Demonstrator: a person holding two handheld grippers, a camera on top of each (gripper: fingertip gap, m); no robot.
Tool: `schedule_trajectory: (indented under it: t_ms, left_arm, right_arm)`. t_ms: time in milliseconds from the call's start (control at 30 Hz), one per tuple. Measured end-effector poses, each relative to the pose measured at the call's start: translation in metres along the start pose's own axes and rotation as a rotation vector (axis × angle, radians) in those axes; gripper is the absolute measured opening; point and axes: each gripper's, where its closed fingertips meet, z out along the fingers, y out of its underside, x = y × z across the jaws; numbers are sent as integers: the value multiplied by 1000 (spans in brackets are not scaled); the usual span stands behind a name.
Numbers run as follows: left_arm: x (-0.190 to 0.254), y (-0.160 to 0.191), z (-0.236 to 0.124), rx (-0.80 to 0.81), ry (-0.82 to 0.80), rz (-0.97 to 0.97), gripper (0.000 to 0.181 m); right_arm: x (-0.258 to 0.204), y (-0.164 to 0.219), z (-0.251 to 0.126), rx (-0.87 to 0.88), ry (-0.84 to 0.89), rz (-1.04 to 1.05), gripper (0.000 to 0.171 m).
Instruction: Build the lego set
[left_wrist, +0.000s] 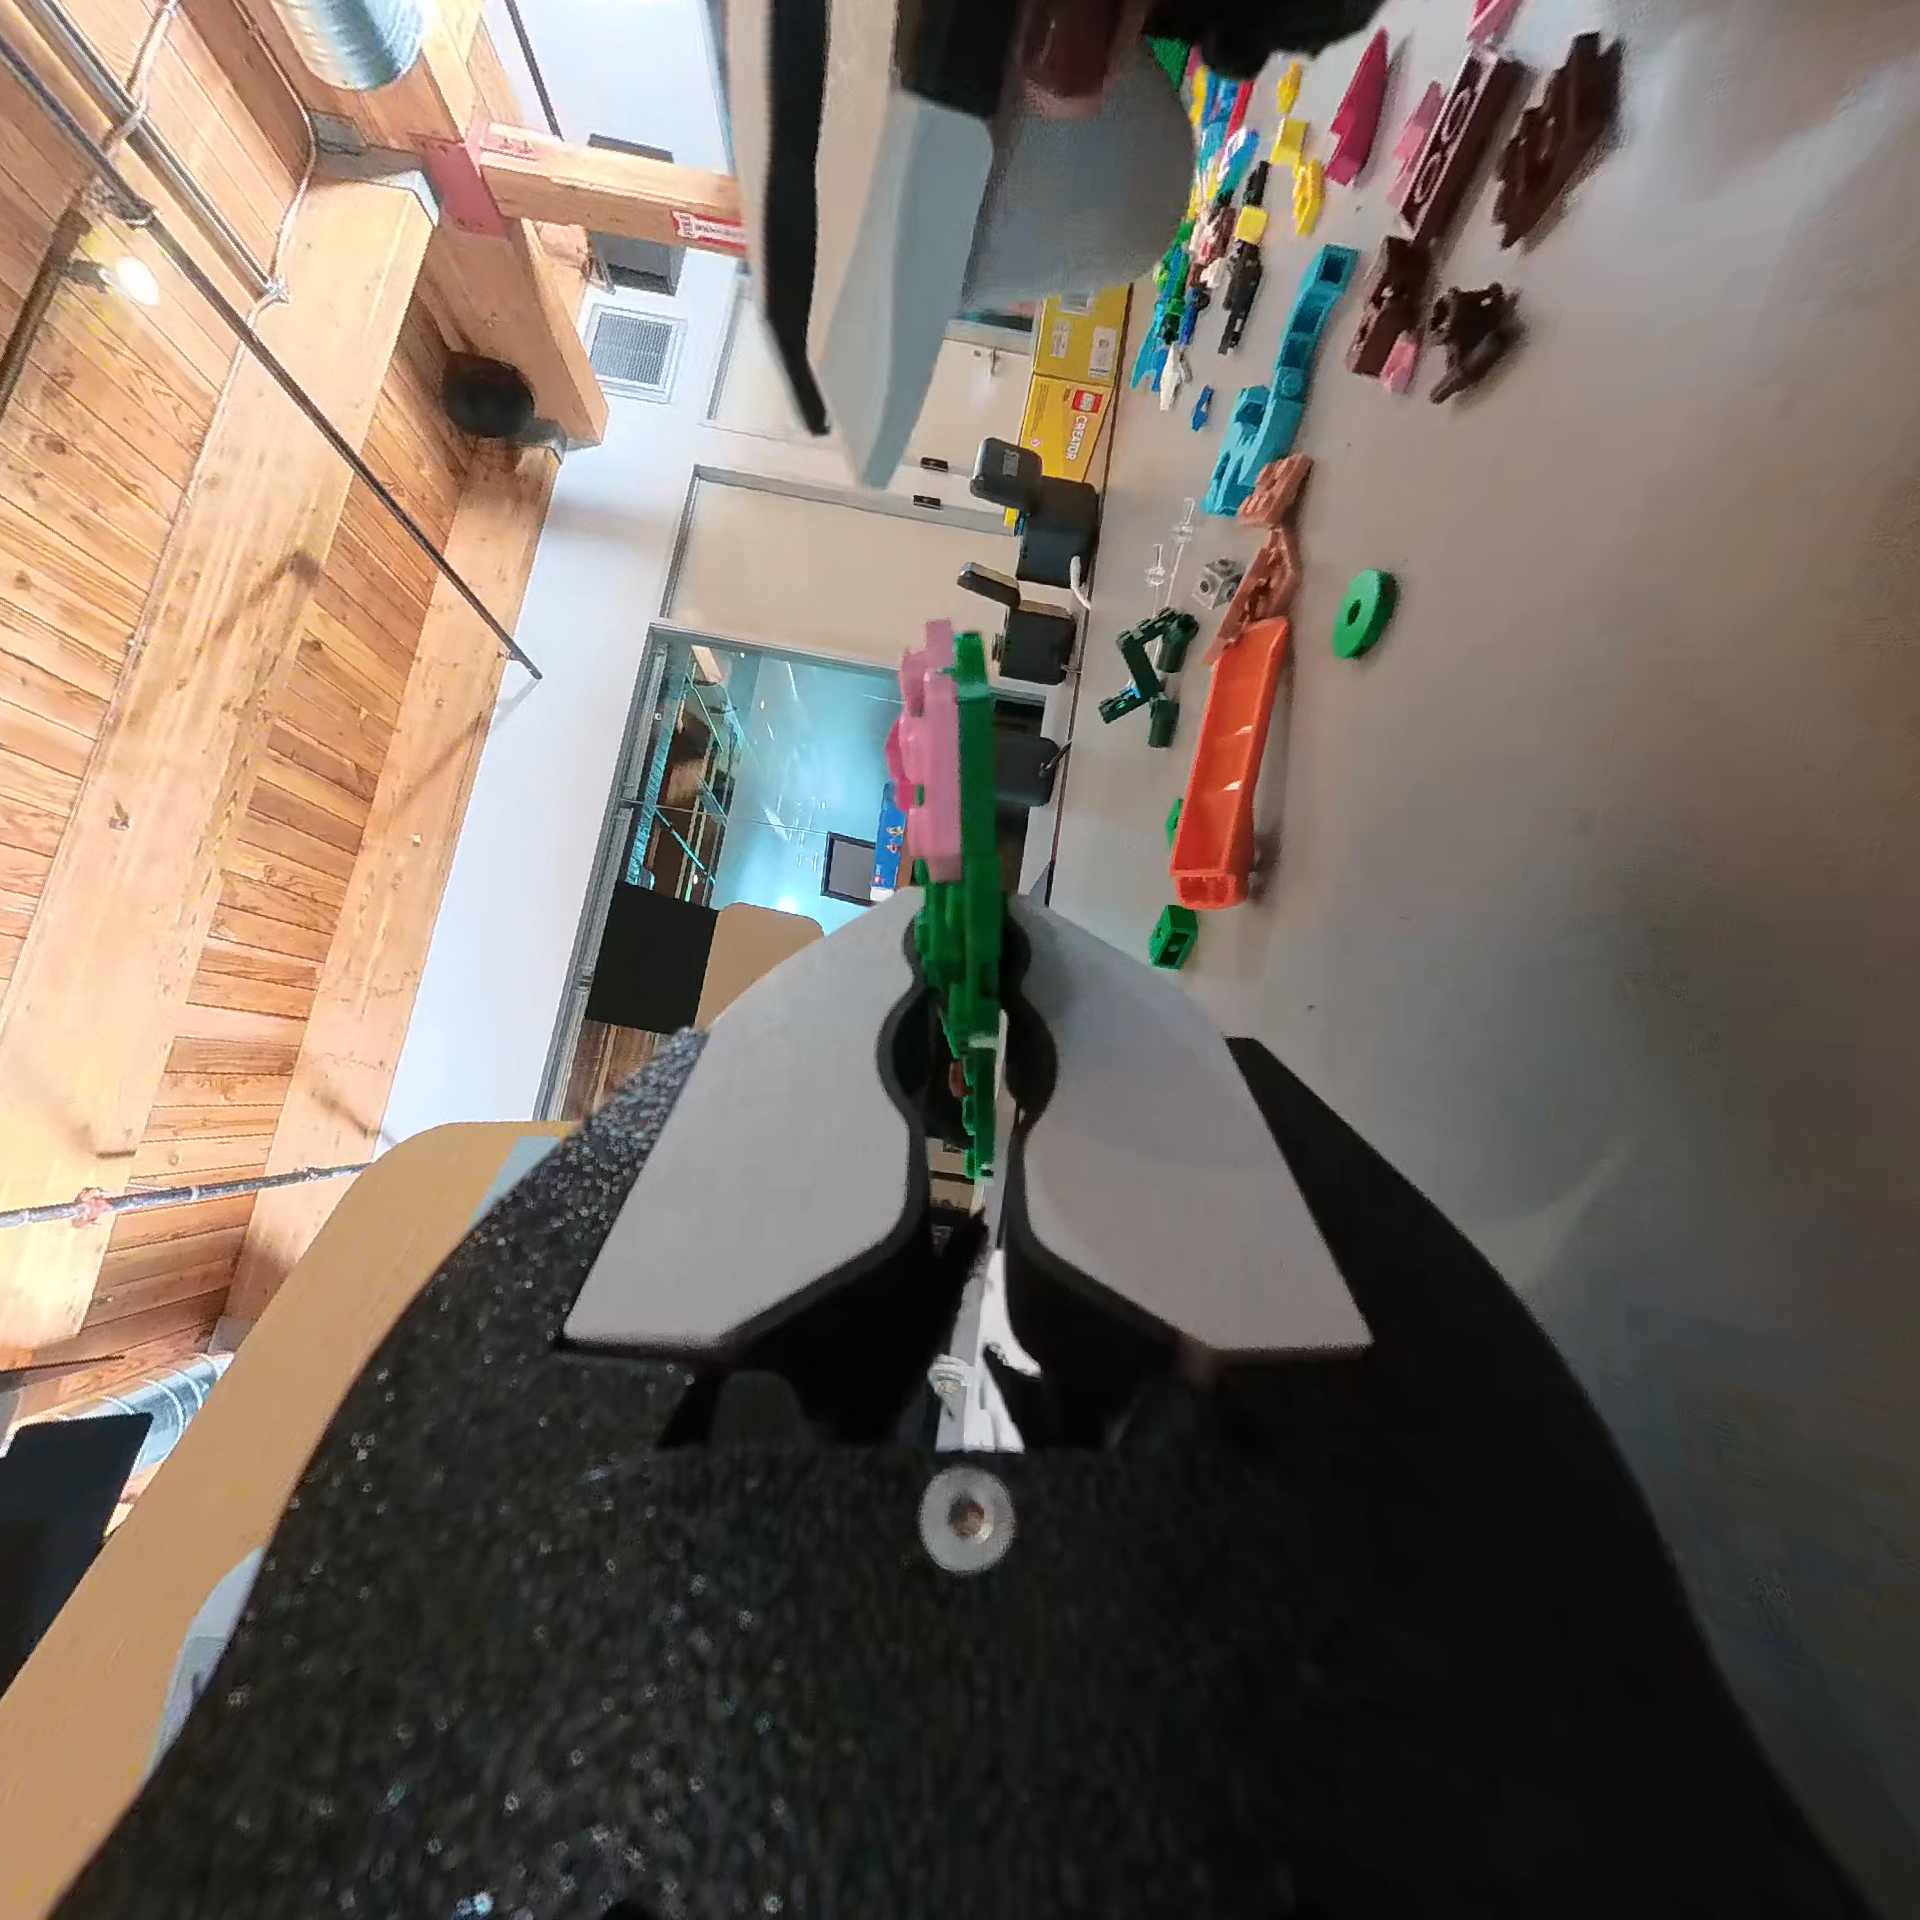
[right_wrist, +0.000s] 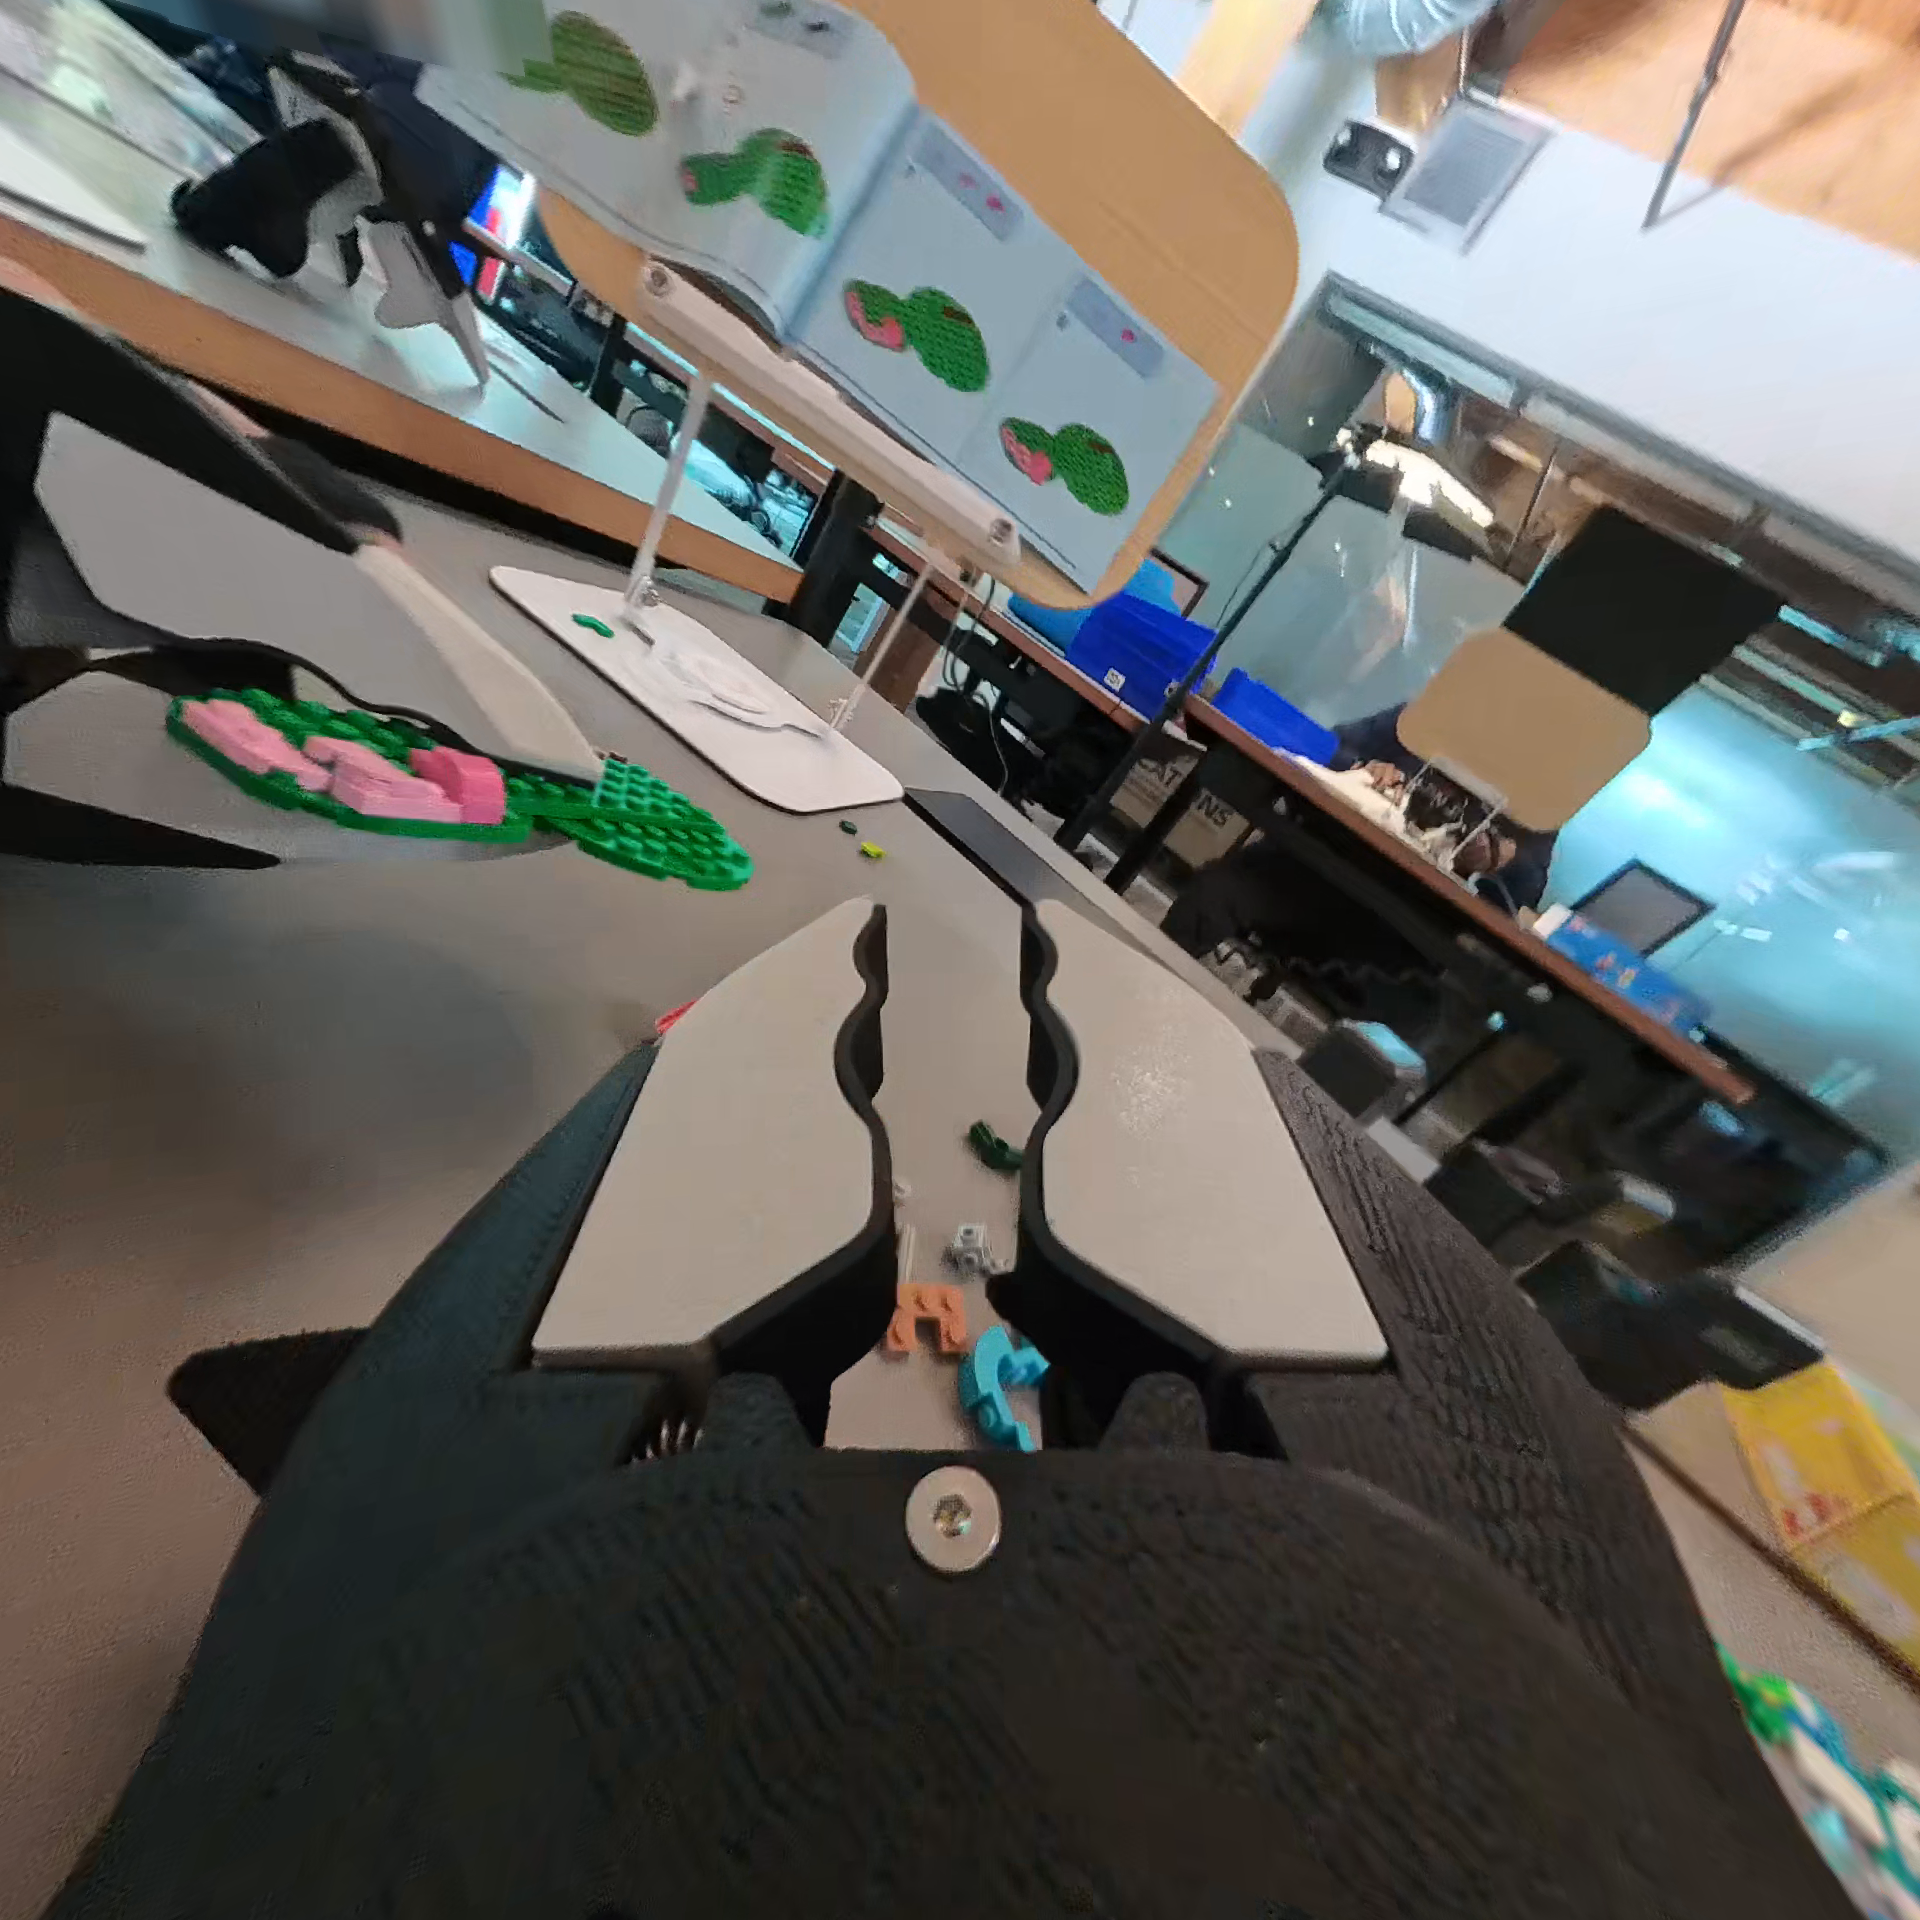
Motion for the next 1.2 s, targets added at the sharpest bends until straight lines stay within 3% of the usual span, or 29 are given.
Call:
schedule_trajectory:
  t_ms: [667, 900, 1200]
  left_arm:
    - [-10, 7, 1, -1, -70, -29, 8]
    - [-9, 2, 0, 12, -75, 2, 9]
    - [-16, 12, 1, -11, -84, -104, 9]
  right_arm:
    - [37, 7, -7, -51, 103, 94, 19]
    - [37, 1, -10, -52, 130, 0, 18]
    - [24, 6, -8, -97, 127, -215, 16]
